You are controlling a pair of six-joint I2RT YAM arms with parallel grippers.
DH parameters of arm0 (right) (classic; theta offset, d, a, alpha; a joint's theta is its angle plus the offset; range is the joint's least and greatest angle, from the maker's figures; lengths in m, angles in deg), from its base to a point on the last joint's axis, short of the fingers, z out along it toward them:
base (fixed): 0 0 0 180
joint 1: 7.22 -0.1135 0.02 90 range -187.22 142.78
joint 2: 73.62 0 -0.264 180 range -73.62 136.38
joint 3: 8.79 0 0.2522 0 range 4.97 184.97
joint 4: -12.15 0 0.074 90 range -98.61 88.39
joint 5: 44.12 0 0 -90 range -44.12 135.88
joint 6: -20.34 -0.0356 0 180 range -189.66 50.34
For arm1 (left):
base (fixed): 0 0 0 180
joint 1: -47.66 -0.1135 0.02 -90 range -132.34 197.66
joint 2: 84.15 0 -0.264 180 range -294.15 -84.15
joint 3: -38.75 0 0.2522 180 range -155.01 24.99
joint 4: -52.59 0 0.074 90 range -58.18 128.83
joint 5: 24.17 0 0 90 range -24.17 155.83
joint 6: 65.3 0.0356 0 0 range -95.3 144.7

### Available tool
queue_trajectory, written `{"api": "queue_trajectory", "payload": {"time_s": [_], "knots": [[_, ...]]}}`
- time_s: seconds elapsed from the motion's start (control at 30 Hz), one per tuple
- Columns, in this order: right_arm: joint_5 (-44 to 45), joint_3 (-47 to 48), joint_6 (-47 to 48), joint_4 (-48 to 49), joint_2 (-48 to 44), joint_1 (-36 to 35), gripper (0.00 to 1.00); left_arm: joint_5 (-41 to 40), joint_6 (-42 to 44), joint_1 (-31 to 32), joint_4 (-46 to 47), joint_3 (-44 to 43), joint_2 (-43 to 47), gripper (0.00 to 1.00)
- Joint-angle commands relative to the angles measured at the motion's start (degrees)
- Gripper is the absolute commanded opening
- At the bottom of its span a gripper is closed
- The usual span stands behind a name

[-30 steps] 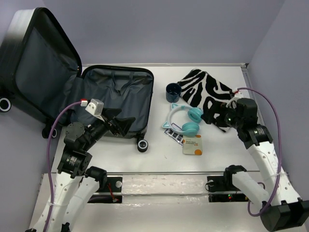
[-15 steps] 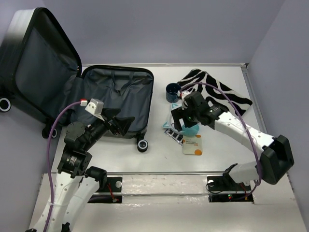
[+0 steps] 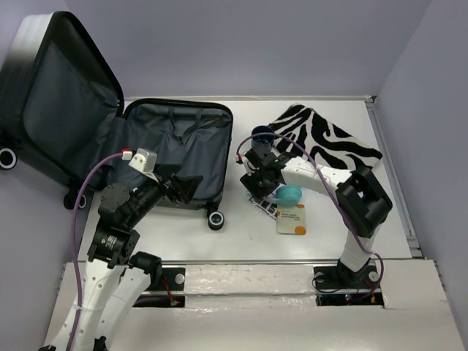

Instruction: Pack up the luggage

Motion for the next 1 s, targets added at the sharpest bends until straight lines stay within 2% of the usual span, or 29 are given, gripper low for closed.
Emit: {"api": "queue_trajectory", "payload": {"time_s": [0.0, 0.07, 0.13, 0.17, 0.23, 0.33, 0.63, 0.77, 0.97], "knots": [[-0.72, 2.70, 2.19, 0.57, 3.53, -0.96, 0.53, 0.07, 0.58, -0.22, 0.78, -1.16, 0.65, 0.99], [-0.72, 2.44, 2.28, 0.75, 4.24, -0.96, 0.51, 0.15, 0.58, -0.22, 0.87, -1.16, 0.74, 0.99], [-0.37, 2.26, 2.37, 1.18, 4.85, -0.96, 0.39, 0.15, 0.58, -0.22, 0.87, -1.08, 0.83, 0.99], [0.16, 2.17, 2.37, 1.45, 4.94, -0.96, 0.29, 0.15, 0.58, -0.22, 0.87, -1.16, 0.92, 0.99], [0.16, 2.08, 2.28, 2.15, 4.68, -0.96, 0.16, 0.15, 0.58, -0.22, 0.87, -1.08, 0.83, 0.99], [4.28, 2.35, 2.37, 2.24, 2.58, -1.57, 0.07, 0.15, 0.50, -0.22, 1.04, -0.99, 0.66, 0.99], [10.70, 4.27, 1.05, -1.36, -9.11, -4.20, 0.07, -0.11, 0.32, -0.22, 1.22, -0.90, 0.57, 0.99], [10.97, 12.78, 1.05, -1.45, -11.49, -8.95, 0.07, -3.70, 0.15, -0.22, -0.01, -1.78, 1.18, 0.99], [4.75, 27.73, 1.58, 5.65, -5.61, -12.37, 0.07, -16.52, -1.26, -0.31, -4.05, -3.53, 2.41, 0.99]]}}
